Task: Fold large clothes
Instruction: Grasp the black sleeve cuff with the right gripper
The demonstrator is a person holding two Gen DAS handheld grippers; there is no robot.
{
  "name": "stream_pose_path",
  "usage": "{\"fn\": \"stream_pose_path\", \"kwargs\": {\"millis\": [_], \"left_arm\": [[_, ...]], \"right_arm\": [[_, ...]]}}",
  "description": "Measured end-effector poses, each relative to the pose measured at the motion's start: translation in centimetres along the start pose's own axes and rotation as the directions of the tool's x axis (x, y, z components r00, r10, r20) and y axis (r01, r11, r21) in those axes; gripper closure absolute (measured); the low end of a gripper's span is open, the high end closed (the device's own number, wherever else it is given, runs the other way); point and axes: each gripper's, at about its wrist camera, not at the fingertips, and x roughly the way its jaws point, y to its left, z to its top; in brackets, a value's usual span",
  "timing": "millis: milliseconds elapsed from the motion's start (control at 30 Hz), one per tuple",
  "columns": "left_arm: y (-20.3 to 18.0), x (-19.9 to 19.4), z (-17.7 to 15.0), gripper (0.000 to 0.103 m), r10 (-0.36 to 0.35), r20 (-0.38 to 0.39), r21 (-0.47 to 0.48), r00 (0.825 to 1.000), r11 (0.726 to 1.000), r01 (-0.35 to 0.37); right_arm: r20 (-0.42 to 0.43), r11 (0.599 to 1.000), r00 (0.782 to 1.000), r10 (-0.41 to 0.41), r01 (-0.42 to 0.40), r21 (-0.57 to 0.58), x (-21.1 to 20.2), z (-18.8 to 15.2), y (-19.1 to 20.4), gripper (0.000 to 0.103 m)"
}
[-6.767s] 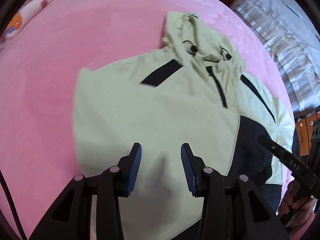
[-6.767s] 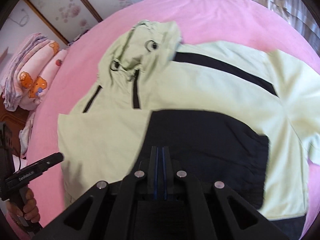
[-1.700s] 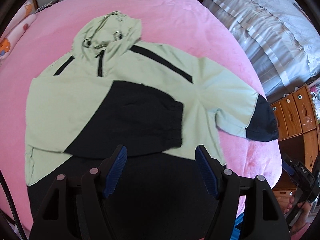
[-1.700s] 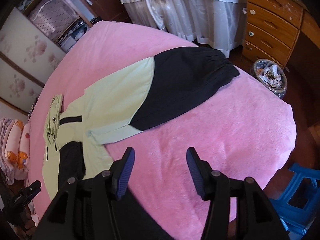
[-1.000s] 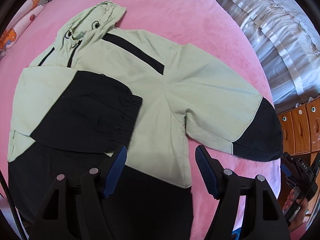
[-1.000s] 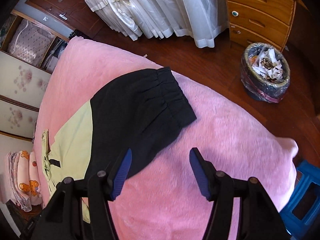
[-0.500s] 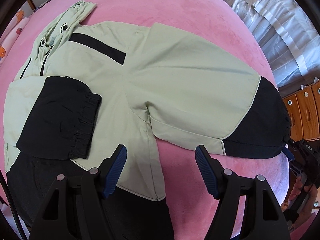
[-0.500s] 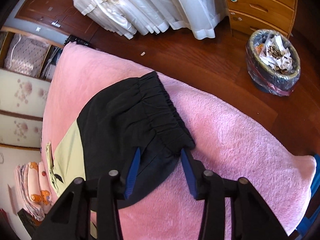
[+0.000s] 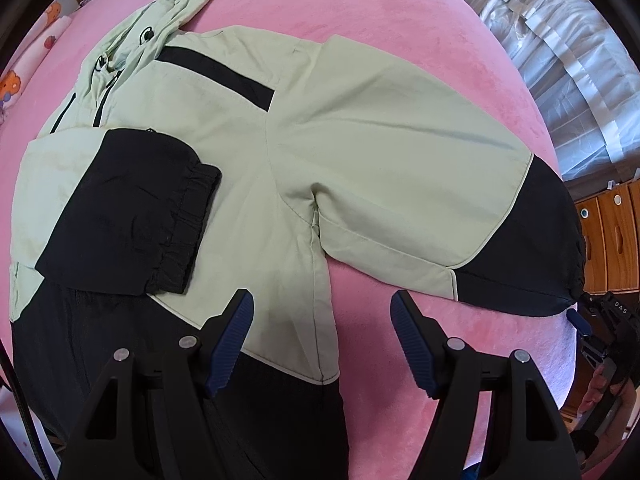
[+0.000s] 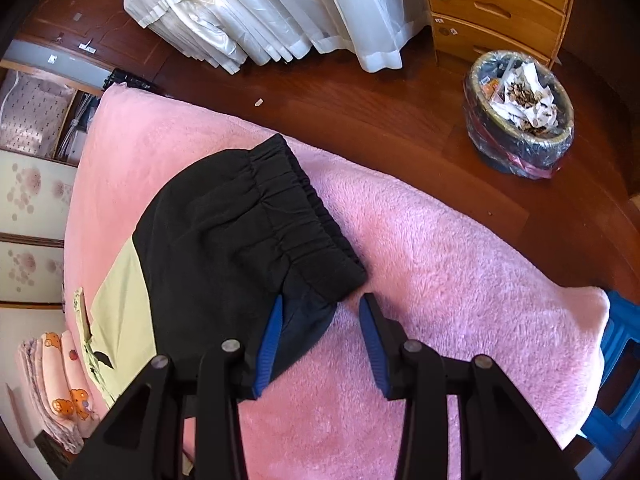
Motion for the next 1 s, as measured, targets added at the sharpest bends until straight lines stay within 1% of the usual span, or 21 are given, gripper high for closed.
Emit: {"fn": "stream_pose_path", "kwargs": {"millis": [100, 233, 333, 433, 533, 667, 800, 1000], "left_arm": [[-0.2, 0.0, -0.4, 0.033, -0.011, -0.003, 0.003, 1.0, 1.0, 0.011], [-0.7, 0.1, -0.7, 0.033, -0.008, 0.001, 0.02, 1.0, 1.0, 0.008], [-0.8, 0.1, -0.9, 0.033, -0.019, 0.006, 0.014, 1.0, 1.0, 0.019], [-0.7, 0.1, -1.1, 0.033, -0.022, 0.003, 0.008, 1.0, 1.0, 0.022], [-0.6, -0.2, -1.2, 0.033, -0.025, 0.008, 0.012, 1.0, 1.0, 0.025], [-0.2, -1.0, -1.2, 0.033, -0.024, 0.032, 0.016, 0.999, 1.0, 0.024], [0.7, -1.9, -0.8, 0.033, -0.029, 0.058, 0.013, 0.998, 1.0, 0.028], [3.6, -3.3, -0.1, 0.033, -0.042, 0.085, 0.002, 0.995, 0.999, 0.042]], "right_arm": [[0.012, 0.999, 0.999, 0.034, -0.034, 0.023, 0.2, 0.3, -0.4, 0.063], [0.013, 0.995, 0.997, 0.073, -0.074, 0.062, 1.5, 1.1, -1.1, 0.063], [0.034, 0.991, 0.994, 0.103, -0.106, 0.087, 1.9, 1.5, -1.2, 0.064], [0.051, 0.992, 0.994, 0.099, -0.102, 0.071, 1.9, 1.5, -0.8, 0.073], [0.059, 0.989, 0.991, 0.123, -0.127, 0.08, 1.9, 1.5, -0.9, 0.079], [0.086, 0.986, 0.986, 0.146, -0.152, 0.063, 1.4, 1.3, -0.7, 0.085], [0.121, 0.989, 0.983, 0.141, -0.145, 0.031, 0.1, 0.9, 0.3, 0.086], [0.18, 0.984, 0.968, 0.174, -0.177, 0.001, -2.8, 0.0, 2.5, 0.086]]}}
